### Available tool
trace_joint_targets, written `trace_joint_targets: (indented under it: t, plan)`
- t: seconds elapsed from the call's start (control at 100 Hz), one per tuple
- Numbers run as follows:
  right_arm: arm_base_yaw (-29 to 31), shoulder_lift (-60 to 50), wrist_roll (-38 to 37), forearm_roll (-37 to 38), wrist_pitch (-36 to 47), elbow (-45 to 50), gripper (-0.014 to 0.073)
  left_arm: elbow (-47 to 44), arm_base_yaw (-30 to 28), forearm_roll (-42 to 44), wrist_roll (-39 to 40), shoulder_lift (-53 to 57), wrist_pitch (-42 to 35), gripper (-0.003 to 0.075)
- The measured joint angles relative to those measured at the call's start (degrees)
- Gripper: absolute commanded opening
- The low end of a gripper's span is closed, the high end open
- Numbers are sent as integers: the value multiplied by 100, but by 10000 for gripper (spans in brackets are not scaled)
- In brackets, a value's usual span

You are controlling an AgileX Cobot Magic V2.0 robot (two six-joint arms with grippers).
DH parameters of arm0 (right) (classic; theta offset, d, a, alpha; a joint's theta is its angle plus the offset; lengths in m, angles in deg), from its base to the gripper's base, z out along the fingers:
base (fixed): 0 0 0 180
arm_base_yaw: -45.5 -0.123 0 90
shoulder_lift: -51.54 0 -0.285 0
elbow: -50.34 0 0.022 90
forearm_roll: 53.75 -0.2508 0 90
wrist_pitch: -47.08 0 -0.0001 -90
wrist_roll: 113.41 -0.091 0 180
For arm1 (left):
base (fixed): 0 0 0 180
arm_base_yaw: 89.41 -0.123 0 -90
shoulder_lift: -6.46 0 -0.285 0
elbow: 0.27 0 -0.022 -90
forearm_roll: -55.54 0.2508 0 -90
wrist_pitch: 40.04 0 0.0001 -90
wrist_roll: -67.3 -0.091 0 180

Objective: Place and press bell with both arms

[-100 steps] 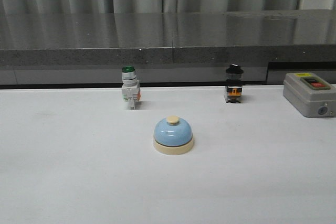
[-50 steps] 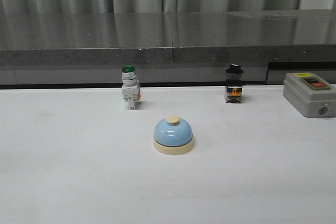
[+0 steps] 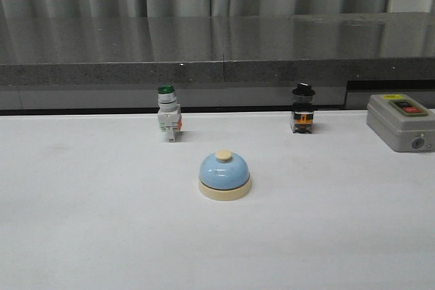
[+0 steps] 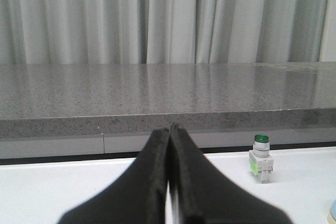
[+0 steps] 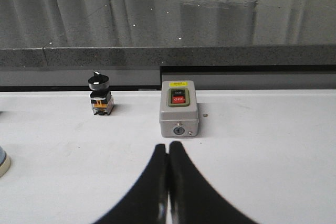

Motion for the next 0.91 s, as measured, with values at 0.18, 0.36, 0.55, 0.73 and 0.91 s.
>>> trace_joint_targets:
  t: [0.18, 0.36, 0.55, 0.73, 0.91]
  plan:
    - [0, 0, 0, 0, 216, 27, -60, 0, 0, 0, 0, 0, 0, -20]
    - [0, 0, 0, 0, 220, 27, -60, 0, 0, 0, 0, 0, 0, -20]
    - [4, 0, -13, 0, 220, 27, -60, 0, 0, 0, 0, 0, 0, -20]
    - [4, 0, -13, 0, 229, 27, -60, 0, 0, 0, 0, 0, 0, -20]
    - [4, 0, -13, 0, 229, 27, -60, 0, 0, 0, 0, 0, 0, -20]
